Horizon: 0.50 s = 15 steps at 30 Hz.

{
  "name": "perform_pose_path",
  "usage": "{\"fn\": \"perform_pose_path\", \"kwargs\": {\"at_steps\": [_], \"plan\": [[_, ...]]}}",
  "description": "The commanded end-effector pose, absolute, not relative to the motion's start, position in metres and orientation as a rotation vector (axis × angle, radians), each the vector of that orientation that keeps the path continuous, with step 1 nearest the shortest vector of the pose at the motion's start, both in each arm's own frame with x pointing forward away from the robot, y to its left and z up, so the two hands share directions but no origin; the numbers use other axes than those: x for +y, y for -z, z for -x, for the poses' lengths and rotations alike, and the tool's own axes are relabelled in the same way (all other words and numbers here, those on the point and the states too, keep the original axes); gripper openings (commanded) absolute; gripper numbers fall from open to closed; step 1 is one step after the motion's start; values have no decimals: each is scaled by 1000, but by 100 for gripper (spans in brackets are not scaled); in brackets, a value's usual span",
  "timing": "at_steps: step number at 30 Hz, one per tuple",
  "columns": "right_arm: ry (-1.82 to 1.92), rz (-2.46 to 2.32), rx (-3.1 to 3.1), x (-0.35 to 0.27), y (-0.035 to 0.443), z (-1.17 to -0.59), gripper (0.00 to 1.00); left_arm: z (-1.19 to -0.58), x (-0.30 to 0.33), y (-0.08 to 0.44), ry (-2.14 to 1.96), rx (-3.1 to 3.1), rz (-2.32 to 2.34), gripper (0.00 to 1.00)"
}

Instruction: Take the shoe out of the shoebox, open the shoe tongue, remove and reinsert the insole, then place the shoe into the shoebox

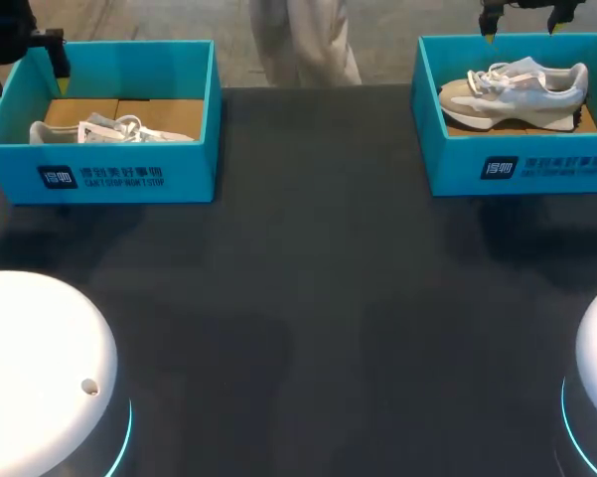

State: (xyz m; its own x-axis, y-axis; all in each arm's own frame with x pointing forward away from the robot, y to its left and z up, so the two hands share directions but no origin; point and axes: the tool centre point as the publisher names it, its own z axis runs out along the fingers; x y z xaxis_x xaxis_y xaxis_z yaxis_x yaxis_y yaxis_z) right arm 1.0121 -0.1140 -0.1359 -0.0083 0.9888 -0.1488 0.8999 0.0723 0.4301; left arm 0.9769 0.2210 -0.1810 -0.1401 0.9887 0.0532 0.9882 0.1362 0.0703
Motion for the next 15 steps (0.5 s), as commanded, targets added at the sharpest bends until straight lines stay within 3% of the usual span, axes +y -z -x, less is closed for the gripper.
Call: {"fn": "perform_pose_path", "kwargs": {"at_steps": [1, 15], "plan": [[-296, -1873, 1951, -114, 136, -1012, 100, -977, 221, 181, -141, 2364, -2057, 100], [-244, -2063, 1735, -192, 176, -1087, 100, -977, 221, 181, -141, 2364, -2057, 100]]}}
